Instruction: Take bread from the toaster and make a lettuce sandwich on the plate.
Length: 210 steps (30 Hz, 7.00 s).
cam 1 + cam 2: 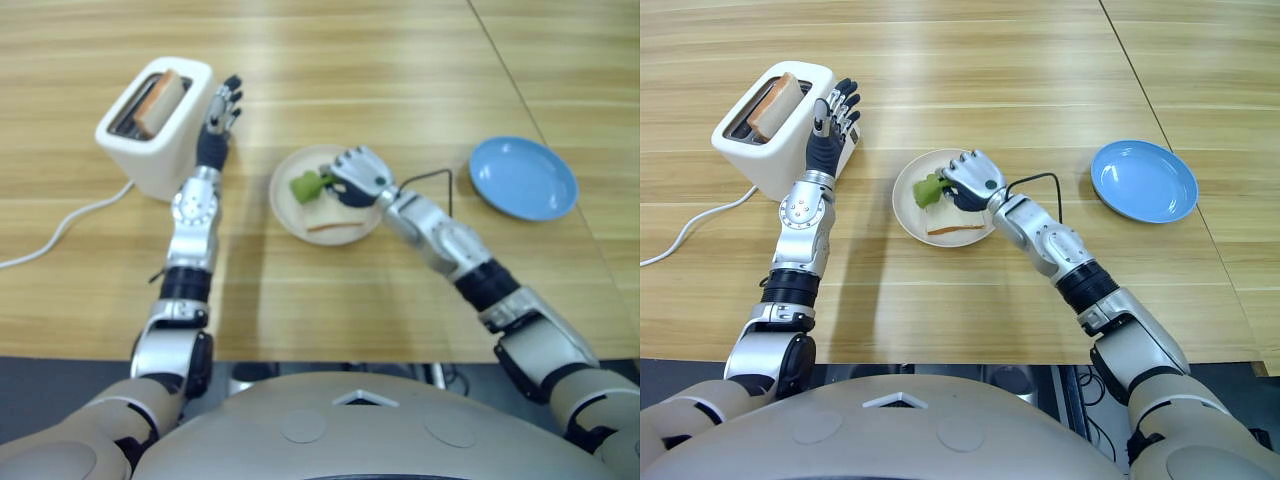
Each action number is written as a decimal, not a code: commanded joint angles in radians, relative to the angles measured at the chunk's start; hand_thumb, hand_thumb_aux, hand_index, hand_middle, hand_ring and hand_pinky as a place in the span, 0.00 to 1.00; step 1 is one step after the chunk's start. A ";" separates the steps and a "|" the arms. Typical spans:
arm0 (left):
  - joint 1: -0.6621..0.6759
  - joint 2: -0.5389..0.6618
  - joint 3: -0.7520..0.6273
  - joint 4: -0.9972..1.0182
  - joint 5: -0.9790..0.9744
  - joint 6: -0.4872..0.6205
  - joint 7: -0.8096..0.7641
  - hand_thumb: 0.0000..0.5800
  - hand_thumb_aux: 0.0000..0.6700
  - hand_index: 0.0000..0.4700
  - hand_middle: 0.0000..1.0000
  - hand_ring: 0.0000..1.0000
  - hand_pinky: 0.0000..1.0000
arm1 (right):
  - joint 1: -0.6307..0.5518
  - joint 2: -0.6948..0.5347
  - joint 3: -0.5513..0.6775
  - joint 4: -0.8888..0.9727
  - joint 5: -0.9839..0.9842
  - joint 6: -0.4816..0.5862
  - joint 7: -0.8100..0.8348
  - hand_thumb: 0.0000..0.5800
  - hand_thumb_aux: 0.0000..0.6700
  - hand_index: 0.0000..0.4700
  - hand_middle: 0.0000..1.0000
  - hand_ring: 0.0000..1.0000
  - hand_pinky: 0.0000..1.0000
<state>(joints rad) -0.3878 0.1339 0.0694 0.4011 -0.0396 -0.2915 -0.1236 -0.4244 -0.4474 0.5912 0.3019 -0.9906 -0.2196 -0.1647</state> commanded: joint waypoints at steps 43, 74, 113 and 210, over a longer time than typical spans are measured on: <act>0.056 0.389 0.053 -0.309 0.996 0.463 0.313 0.00 0.00 0.00 0.00 0.00 0.00 | 0.193 -0.105 -0.278 -0.408 0.094 0.081 0.218 0.00 0.00 0.00 0.00 0.00 0.00; 0.017 0.397 -0.005 -0.202 0.682 0.393 0.421 1.00 1.00 0.98 1.00 1.00 1.00 | 0.194 -0.120 -0.290 -0.397 0.058 0.086 0.202 0.00 0.00 0.00 0.00 0.00 0.00; -0.314 0.047 -0.222 0.635 0.099 0.106 -0.308 1.00 1.00 0.98 1.00 1.00 1.00 | 0.207 0.006 -0.674 -0.255 0.709 -0.103 0.162 0.00 0.00 0.00 0.00 0.00 0.00; -0.034 0.234 -0.412 0.232 0.413 0.383 -0.209 1.00 0.96 0.94 1.00 1.00 1.00 | -0.013 -0.035 -0.106 0.420 0.192 -0.215 0.274 1.00 1.00 0.98 1.00 1.00 1.00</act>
<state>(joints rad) -0.3845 0.3864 -0.3663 0.4834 0.3658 0.1059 -0.4071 -0.4009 -0.4959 0.4439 0.6035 -0.7674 -0.4303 0.1368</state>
